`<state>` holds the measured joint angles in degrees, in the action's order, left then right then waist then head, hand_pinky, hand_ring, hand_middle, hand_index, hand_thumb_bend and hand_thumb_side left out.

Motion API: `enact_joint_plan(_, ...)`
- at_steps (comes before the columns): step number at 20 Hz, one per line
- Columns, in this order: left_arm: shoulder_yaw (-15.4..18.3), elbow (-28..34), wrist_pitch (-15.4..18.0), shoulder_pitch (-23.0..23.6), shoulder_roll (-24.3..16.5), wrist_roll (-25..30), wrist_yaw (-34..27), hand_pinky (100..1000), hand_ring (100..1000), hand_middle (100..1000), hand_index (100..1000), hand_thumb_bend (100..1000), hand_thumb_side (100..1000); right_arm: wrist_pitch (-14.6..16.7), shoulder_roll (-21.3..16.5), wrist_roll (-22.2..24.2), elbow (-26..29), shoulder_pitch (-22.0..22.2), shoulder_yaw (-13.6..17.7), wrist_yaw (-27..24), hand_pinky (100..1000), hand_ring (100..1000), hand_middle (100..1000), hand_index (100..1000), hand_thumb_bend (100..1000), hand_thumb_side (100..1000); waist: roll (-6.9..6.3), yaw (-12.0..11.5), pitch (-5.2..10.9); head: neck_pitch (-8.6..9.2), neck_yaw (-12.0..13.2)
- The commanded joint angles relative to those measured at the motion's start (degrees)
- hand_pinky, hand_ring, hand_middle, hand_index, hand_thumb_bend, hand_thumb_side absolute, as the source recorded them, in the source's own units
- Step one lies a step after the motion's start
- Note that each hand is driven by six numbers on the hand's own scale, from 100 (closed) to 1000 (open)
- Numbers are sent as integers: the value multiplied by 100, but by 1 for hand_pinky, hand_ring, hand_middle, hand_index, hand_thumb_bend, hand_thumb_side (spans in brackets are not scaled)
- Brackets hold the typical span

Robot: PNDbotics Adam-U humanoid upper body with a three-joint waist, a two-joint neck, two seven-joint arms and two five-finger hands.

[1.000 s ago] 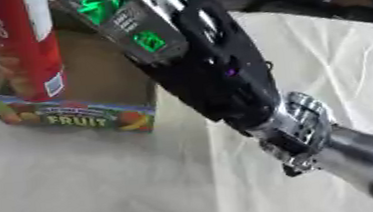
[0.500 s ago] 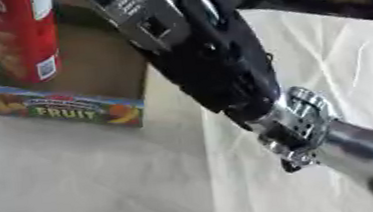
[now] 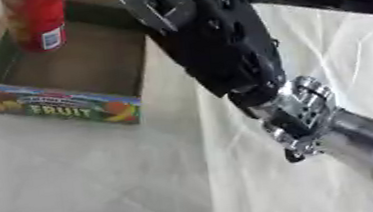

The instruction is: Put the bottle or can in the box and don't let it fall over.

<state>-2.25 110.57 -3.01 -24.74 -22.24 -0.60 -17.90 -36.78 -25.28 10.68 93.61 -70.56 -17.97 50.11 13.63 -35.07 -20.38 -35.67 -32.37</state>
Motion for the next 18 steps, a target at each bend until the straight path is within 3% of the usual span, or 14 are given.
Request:
enact_joint_plan(1,33,124,22,-75,-168,8,36,810,1000,1000,896,183,788,-28,-120,-79,-232,-100,-58,67,284,522,583,584,100,100,-75,-20,53,55,-39)
enact_joint_plan(5,35,132,21,-103,-163,10,38,810,1000,1000,895,183,786,12,-77,115,-470,-6,-182,201,329,565,611,600,100,100,-68,13,14,47,5)
enact_joint_plan(7,35,133,21,-107,-165,13,37,810,1000,1000,895,183,787,-5,-67,265,-573,31,-198,270,406,613,665,650,100,100,-68,23,9,39,25)
enact_joint_plan(8,37,132,21,-104,-168,13,38,810,1000,1000,895,183,786,-18,-67,342,-599,37,-197,297,486,666,724,692,100,109,-68,26,10,38,33)
enact_joint_plan(9,40,131,22,-102,-169,11,39,810,1000,1000,895,183,785,-30,-75,415,-619,39,-195,339,602,748,785,740,100,226,-68,28,12,37,40)
enact_joint_plan(10,42,131,23,-100,-171,10,40,811,1000,1000,895,182,785,-43,-99,481,-646,39,-197,405,789,889,895,831,122,507,-68,30,16,35,47)
enact_joint_plan(12,42,128,21,-94,-176,14,42,811,1000,1000,896,183,786,-99,-161,491,-694,27,-181,565,867,958,993,934,243,821,-68,34,24,27,64)
enact_joint_plan(14,49,125,20,-80,-175,11,41,811,1000,1000,896,184,786,-210,-205,369,-621,15,-105,741,873,966,1000,975,274,887,-73,55,34,12,79)
enact_joint_plan(18,49,125,16,-73,-166,17,35,811,1000,1000,895,184,784,-360,-178,96,-405,45,-10,1105,849,951,1000,978,266,894,-90,108,54,-2,108)
